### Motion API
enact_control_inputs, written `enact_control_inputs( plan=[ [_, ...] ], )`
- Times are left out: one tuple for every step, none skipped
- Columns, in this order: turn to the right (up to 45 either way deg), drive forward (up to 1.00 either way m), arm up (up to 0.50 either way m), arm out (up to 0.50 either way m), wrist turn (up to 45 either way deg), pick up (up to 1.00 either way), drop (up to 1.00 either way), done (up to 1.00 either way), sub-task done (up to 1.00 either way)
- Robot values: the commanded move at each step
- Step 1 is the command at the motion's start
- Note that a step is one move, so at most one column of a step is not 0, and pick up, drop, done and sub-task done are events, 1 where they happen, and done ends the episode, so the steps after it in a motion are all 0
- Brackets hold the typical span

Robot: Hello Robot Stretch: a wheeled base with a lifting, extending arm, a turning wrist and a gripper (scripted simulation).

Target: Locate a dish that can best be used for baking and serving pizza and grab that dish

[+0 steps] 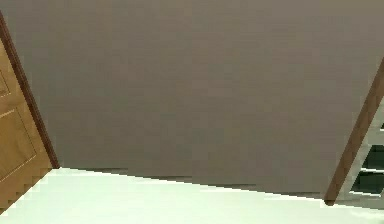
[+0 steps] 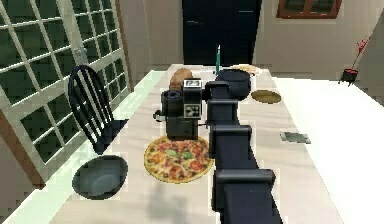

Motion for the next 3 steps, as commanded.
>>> enact_control_inputs(
  plan=[
    [0.0,0.0,-0.3,0.0,0.0,0.0,0.0,0.0,0.0],
    [0.0,0.0,0.0,0.0,0.0,1.0,0.0,0.0,0.0],
    [0.0,0.0,0.1,0.0,0.0,0.0,0.0,0.0,0.0]
  ],
)
